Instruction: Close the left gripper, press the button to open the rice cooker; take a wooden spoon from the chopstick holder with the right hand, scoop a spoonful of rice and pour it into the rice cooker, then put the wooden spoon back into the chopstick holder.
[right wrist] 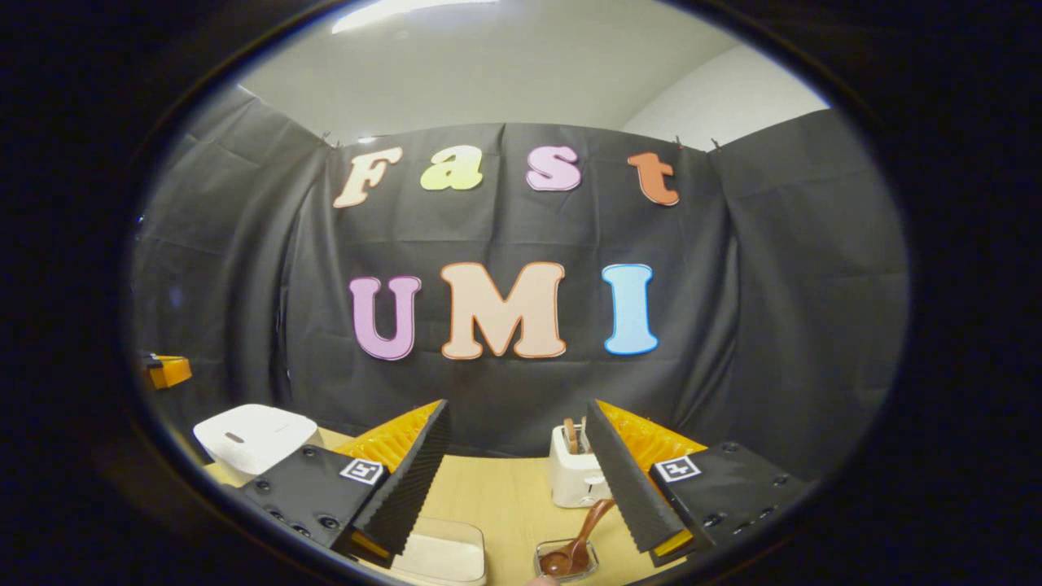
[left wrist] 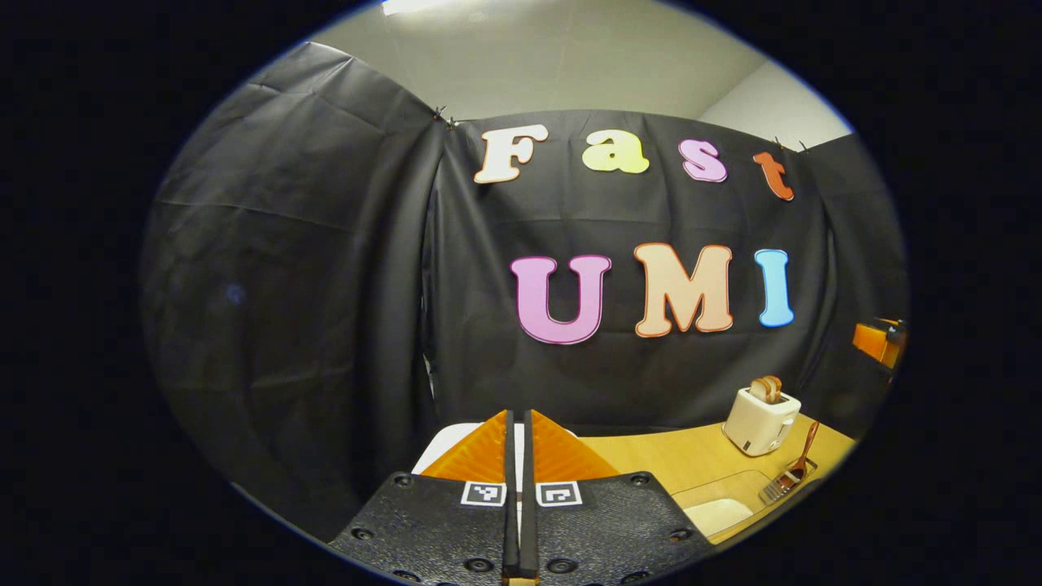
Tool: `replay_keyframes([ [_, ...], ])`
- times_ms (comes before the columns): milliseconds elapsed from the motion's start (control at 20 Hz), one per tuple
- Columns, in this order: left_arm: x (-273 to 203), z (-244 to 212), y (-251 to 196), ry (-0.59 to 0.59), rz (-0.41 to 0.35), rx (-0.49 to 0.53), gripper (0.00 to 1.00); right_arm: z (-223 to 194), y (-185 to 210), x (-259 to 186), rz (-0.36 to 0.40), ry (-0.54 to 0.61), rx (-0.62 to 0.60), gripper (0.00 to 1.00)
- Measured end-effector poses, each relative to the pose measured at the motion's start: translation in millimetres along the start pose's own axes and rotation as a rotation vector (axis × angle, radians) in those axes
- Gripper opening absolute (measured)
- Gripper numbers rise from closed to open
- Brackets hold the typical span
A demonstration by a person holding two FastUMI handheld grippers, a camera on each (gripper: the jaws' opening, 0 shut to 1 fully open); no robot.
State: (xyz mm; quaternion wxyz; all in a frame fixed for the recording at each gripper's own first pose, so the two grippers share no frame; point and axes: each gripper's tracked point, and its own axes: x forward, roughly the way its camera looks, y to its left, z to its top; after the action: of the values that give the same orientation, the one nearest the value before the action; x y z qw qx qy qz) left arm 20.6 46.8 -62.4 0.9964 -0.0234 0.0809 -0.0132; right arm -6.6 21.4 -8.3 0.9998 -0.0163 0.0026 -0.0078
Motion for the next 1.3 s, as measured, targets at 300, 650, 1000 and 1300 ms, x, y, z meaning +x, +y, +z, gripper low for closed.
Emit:
replay_keyframes([
  [300, 22, -45, 6, 0.104, -0.037, -0.024, 0.00, -6, 0, -2, -0.027, 0.023, -0.016, 1.00],
  [650, 39, -98, 14, 0.221, -0.048, -0.053, 0.00, -13, 0, -6, -0.043, 0.048, -0.053, 1.00],
  [1000, 50, -134, 14, 0.293, -0.073, -0.050, 0.00, -12, -4, -9, -0.052, 0.053, -0.065, 1.00],
  [1300, 48, -145, 13, 0.315, -0.087, -0.027, 0.00, -10, -9, -10, -0.061, 0.052, -0.068, 1.00],
])
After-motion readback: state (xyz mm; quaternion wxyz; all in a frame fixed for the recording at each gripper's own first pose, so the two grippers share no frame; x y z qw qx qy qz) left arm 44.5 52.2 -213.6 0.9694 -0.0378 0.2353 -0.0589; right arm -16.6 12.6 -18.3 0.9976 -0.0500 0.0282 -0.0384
